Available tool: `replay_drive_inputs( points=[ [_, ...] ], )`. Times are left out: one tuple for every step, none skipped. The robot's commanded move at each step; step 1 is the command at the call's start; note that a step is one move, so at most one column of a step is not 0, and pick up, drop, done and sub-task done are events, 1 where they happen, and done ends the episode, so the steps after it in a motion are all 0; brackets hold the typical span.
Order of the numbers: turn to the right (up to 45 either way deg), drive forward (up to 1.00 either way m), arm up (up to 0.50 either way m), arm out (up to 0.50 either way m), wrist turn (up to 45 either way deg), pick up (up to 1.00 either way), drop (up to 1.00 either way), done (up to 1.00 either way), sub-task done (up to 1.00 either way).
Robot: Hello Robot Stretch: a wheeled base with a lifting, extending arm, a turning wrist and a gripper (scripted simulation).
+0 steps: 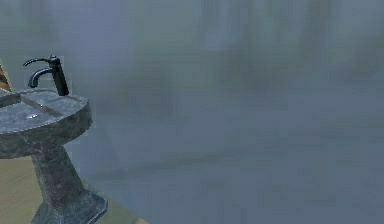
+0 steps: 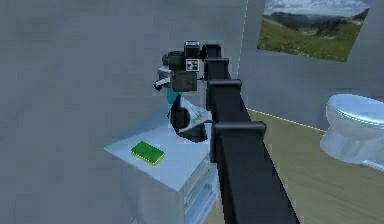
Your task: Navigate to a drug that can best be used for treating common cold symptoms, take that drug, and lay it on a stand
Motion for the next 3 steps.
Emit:
replay_drive_inputs(
  points=[
    [0.0,0.0,0.0,0.0,-45.0,0.0,0.0,0.0,0.0],
    [0.0,0.0,0.0,0.0,-45.0,0.0,0.0,0.0,0.0],
    [0.0,0.0,0.0,0.0,-27.0,0.0,0.0,0.0,0.0]
  ],
)
